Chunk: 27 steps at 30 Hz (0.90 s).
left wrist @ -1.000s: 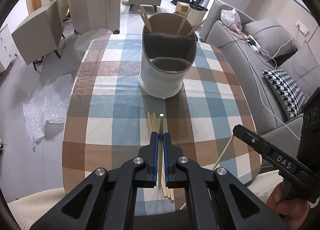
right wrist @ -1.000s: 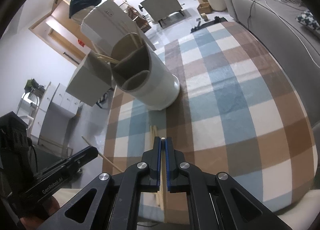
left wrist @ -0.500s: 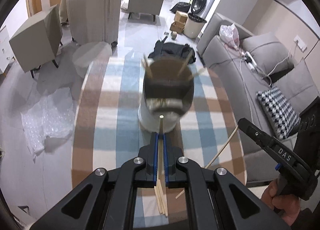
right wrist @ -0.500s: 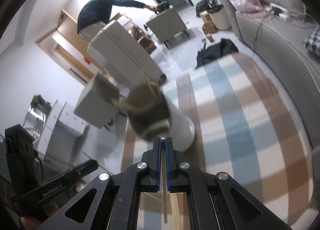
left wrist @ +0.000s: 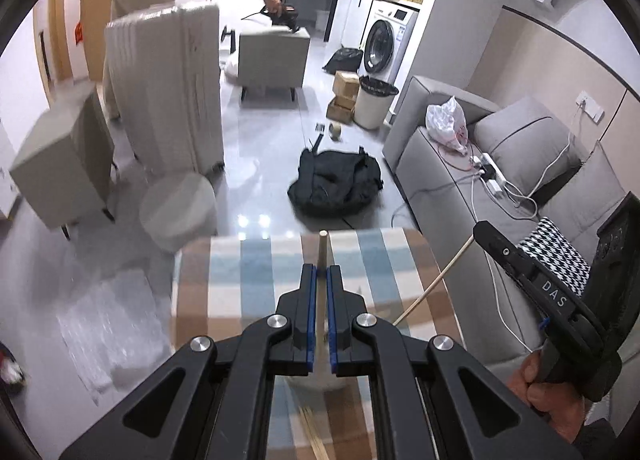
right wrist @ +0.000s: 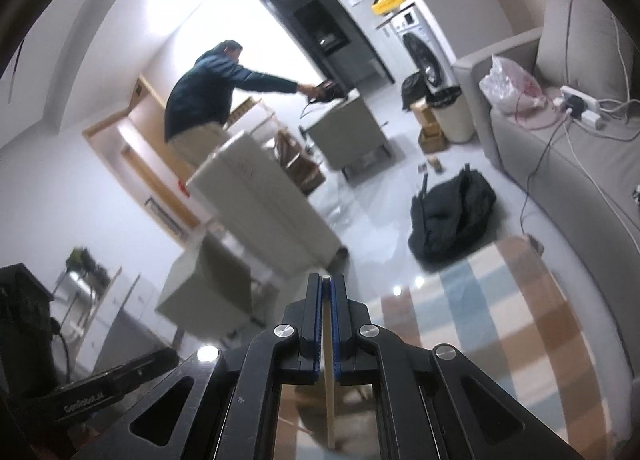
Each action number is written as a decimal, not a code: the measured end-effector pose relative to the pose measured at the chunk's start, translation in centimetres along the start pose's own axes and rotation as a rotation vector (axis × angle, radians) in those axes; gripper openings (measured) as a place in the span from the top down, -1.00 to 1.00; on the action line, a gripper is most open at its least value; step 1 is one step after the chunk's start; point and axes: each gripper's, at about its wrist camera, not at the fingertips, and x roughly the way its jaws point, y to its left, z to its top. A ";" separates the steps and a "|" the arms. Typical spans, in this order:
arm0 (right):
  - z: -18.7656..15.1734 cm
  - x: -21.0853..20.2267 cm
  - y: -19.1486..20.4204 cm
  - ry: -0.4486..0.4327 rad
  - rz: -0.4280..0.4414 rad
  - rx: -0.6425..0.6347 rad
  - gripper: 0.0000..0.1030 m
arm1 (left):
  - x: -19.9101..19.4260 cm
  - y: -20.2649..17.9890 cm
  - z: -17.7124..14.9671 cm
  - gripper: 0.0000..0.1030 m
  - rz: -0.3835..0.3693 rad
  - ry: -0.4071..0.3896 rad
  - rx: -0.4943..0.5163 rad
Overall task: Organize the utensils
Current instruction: 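Carry both held chopsticks up over the white holder with both tools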
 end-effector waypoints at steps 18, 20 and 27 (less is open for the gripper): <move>-0.8 5.0 -1.8 -0.073 -0.104 0.051 0.94 | 5.6 0.8 0.0 0.99 0.003 0.019 0.006; -1.2 5.2 -1.4 -0.082 -0.112 0.030 0.93 | 5.9 0.8 -0.1 0.99 0.012 0.025 0.011; -3.1 5.6 -0.6 -0.050 -0.105 -0.031 0.93 | 6.2 0.8 -1.2 0.99 -0.005 0.056 0.011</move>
